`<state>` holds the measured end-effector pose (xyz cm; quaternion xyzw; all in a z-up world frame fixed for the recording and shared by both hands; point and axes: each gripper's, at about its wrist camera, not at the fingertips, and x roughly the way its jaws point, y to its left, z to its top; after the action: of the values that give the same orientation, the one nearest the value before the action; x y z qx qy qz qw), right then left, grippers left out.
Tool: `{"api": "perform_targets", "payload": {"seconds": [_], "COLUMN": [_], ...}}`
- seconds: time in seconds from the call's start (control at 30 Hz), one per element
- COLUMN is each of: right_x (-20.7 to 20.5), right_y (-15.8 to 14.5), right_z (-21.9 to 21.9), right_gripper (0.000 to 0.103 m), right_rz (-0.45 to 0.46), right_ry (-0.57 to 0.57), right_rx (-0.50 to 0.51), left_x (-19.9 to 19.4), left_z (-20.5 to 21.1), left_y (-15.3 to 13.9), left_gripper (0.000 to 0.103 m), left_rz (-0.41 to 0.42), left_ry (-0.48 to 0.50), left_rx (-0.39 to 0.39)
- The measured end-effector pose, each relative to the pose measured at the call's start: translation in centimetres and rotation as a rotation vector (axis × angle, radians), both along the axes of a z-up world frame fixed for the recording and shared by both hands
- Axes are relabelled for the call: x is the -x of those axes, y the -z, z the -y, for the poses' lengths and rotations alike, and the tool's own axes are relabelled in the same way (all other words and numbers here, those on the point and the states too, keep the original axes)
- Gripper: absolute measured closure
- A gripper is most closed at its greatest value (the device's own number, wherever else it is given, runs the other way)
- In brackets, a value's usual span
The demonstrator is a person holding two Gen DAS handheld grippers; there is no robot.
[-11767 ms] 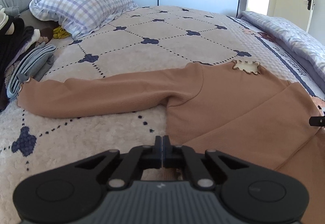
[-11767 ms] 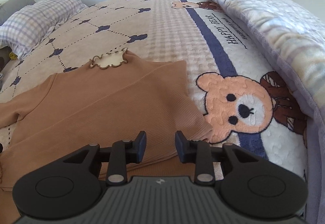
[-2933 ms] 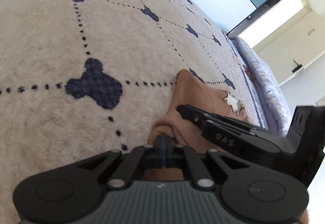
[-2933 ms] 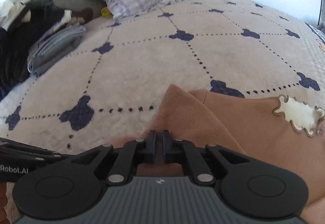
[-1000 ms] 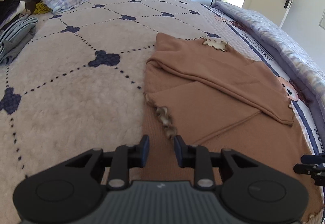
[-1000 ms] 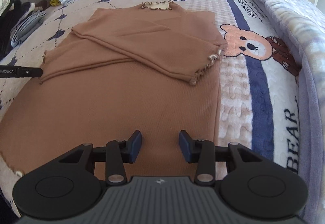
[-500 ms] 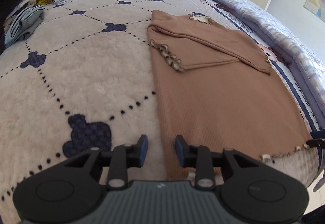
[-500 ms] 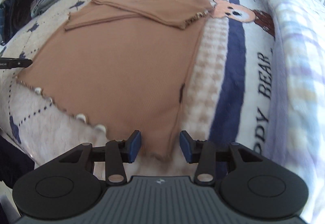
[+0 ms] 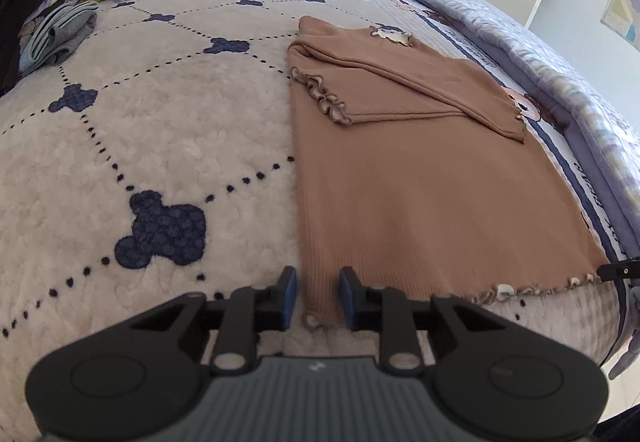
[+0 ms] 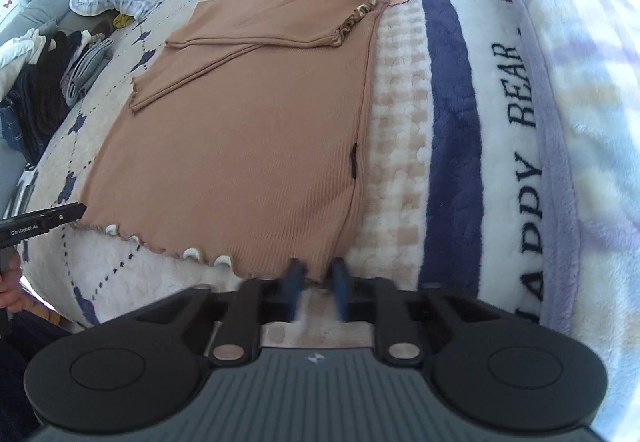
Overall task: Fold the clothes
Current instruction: 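Grasp the ruffled hem with the right gripper and fold it toward the collar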
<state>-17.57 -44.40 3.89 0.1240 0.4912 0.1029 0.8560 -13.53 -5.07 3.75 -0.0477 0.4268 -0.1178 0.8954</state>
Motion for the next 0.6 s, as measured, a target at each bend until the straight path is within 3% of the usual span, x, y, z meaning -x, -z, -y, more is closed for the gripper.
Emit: {"api": "perform_targets", "payload": {"seconds": [0.13,0.33,0.6], "right_x": [0.1,-0.5,-3.9], "right_y": [-1.1,-2.9,-3.6], "right_z": [0.0,2.9,4.4], "right_gripper": [0.094,0.095,0.095], "right_rz": [0.072,0.232,0.340], "right_ry": [0.020,0.137,0.292], "right_rx": [0.010,-0.129,-0.268], "left_x": [-0.1,-1.4,-5.6], "left_z": [0.4,0.4,0.5], "left_y": [-0.6,-1.8,-4.9], "left_gripper": [0.097,0.096,0.096], "left_rz": [0.019,0.097,0.144], "left_ry": [-0.023,-0.102,-0.198], "left_rx": [-0.003,-0.012,0.076]}}
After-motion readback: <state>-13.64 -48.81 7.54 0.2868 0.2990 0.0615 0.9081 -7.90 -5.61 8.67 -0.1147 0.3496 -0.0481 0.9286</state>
